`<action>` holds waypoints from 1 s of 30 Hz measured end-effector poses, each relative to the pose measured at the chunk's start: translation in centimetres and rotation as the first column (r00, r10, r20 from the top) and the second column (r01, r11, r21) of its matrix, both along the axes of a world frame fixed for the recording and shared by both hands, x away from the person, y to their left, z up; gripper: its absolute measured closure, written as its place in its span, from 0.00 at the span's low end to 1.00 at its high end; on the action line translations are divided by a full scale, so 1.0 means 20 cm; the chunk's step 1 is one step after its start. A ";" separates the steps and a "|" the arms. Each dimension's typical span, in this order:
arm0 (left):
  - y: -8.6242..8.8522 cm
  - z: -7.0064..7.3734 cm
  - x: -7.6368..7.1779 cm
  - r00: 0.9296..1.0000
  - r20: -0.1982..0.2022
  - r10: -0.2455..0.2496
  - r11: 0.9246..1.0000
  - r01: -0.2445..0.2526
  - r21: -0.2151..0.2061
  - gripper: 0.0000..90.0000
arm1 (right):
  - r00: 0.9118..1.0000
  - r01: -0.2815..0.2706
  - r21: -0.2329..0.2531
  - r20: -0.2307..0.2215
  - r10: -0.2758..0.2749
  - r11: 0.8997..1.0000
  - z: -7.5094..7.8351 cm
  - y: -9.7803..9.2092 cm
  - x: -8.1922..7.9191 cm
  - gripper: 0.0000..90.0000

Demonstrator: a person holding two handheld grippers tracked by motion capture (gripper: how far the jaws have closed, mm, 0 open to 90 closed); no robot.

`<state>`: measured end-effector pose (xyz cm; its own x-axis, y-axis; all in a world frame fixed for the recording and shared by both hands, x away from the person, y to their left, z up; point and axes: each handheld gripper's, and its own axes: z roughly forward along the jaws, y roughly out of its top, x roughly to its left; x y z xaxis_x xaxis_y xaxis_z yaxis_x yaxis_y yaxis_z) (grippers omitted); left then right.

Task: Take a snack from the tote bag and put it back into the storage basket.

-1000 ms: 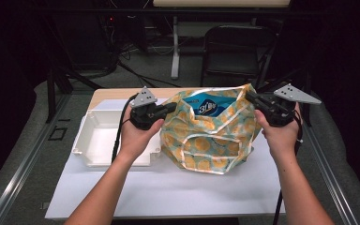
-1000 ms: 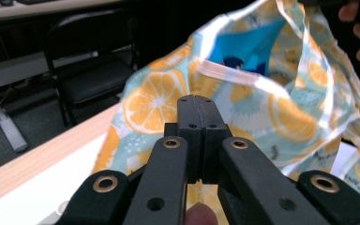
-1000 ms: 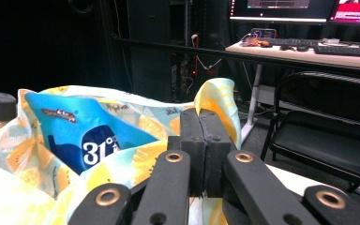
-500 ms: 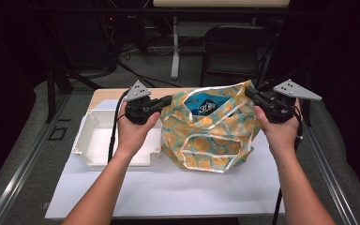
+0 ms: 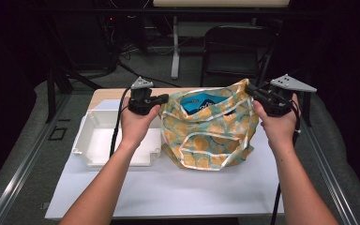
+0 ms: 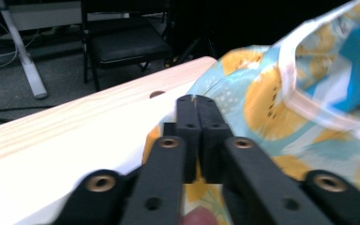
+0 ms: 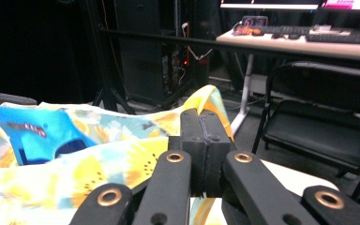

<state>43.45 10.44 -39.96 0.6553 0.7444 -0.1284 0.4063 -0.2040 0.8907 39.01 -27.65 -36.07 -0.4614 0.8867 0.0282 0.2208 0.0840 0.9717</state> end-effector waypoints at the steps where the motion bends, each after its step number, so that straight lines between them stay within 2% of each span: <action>1: 0.00 0.00 0.00 1.000 0.000 0.000 1.000 0.000 0.000 0.86 | 1.000 -0.001 0.007 0.001 0.001 1.000 -0.01 0.00 0.00 1.00; 3: 0.01 0.02 -0.03 1.000 0.027 -0.002 1.000 0.002 -0.009 0.72 | 1.000 -0.003 0.012 -0.005 0.003 1.000 -0.02 0.00 0.00 1.00; 5: 0.03 0.05 -0.06 0.998 0.067 -0.005 0.999 0.009 -0.047 0.62 | 1.000 -0.003 0.013 -0.003 0.003 1.000 -0.02 0.00 0.00 1.00; 8: 0.07 0.09 -0.12 0.993 0.113 -0.039 0.993 0.051 -0.103 0.55 | 1.000 -0.005 0.008 0.005 0.005 1.000 -0.01 0.00 -0.01 1.00; 10: 0.07 0.10 -0.14 0.991 0.124 -0.052 0.992 0.066 -0.110 0.53 | 1.000 -0.006 0.005 0.008 0.006 1.000 -0.01 0.01 -0.02 1.00; 11: 0.06 0.11 -0.17 0.984 0.155 -0.086 0.988 0.105 -0.117 0.52 | 1.000 -0.007 0.003 0.007 0.007 1.000 -0.01 0.01 -0.02 1.00; 12: 0.06 0.12 -0.19 0.981 0.166 -0.105 0.985 0.125 -0.117 0.52 | 1.000 -0.008 0.002 0.008 0.008 1.000 -0.01 0.01 -0.02 1.00; 15: 0.01 0.10 -0.20 0.975 0.148 -0.168 0.980 0.180 -0.078 0.48 | 1.000 -0.011 0.002 0.008 0.011 1.000 -0.02 0.02 -0.02 1.00; 16: 0.01 0.10 -0.20 0.975 0.148 -0.168 0.980 0.180 -0.078 0.44 | 1.000 -0.010 0.001 0.007 0.010 1.000 -0.02 0.02 -0.02 1.00; 17: -0.03 0.08 -0.20 0.970 0.132 -0.203 0.977 0.210 -0.045 0.40 | 1.000 -0.011 0.001 0.006 0.011 1.000 -0.02 0.02 -0.02 1.00; 18: -0.05 0.07 -0.20 0.972 0.134 -0.195 0.979 0.200 -0.028 0.38 | 1.000 -0.011 0.002 0.006 0.011 1.000 -0.02 0.02 -0.02 1.00; 20: -0.09 0.05 -0.19 0.971 0.120 -0.209 0.978 0.210 -0.002 0.32 | 1.000 -0.011 0.002 0.005 0.011 1.000 -0.03 0.03 -0.02 1.00; 21: -0.11 0.04 -0.19 0.972 0.115 -0.203 0.979 0.202 0.017 0.30 | 1.000 -0.013 -0.002 0.003 0.013 1.000 -0.03 0.03 -0.02 1.00; 22: -0.11 0.04 -0.19 0.972 0.115 -0.203 0.979 0.202 0.017 0.29 | 1.000 -0.013 -0.004 0.002 0.013 1.000 -0.03 0.03 -0.02 1.00; 23: -0.15 0.03 -0.17 0.973 0.118 -0.197 0.979 0.189 0.076 0.32 | 1.000 -0.016 -0.005 0.000 0.016 1.000 -0.03 0.03 -0.02 1.00; 25: -0.18 0.01 -0.16 0.980 0.111 -0.165 0.981 0.151 0.123 0.41 | 1.000 -0.019 -0.008 0.000 0.019 1.000 -0.04 0.03 -0.02 1.00; 27: -0.19 0.00 -0.16 0.982 0.106 -0.154 0.981 0.139 0.139 0.60 | 1.000 -0.019 -0.004 0.002 0.019 1.000 -0.04 0.03 -0.02 1.00; 28: -0.18 0.00 -0.16 0.981 0.097 -0.167 0.977 0.152 0.148 0.73 | 1.000 -0.023 -0.004 0.003 0.023 1.000 -0.04 0.03 -0.03 1.00; 29: -0.18 0.00 -0.16 0.981 0.097 -0.167 0.977 0.152 0.148 0.81 | 1.000 -0.023 -0.004 0.003 0.023 1.000 -0.04 0.03 -0.03 1.00; 30: -0.17 0.00 -0.16 0.978 0.096 -0.185 0.974 0.170 0.149 0.90 | 1.000 -0.022 -0.007 0.006 0.022 1.000 -0.04 0.02 -0.03 1.00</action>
<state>40.18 7.02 -39.99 0.7827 0.6206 0.0469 0.2553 -0.3889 0.8852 38.42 -27.20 -36.88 -0.4808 0.8766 0.0192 0.2132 0.0957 0.9723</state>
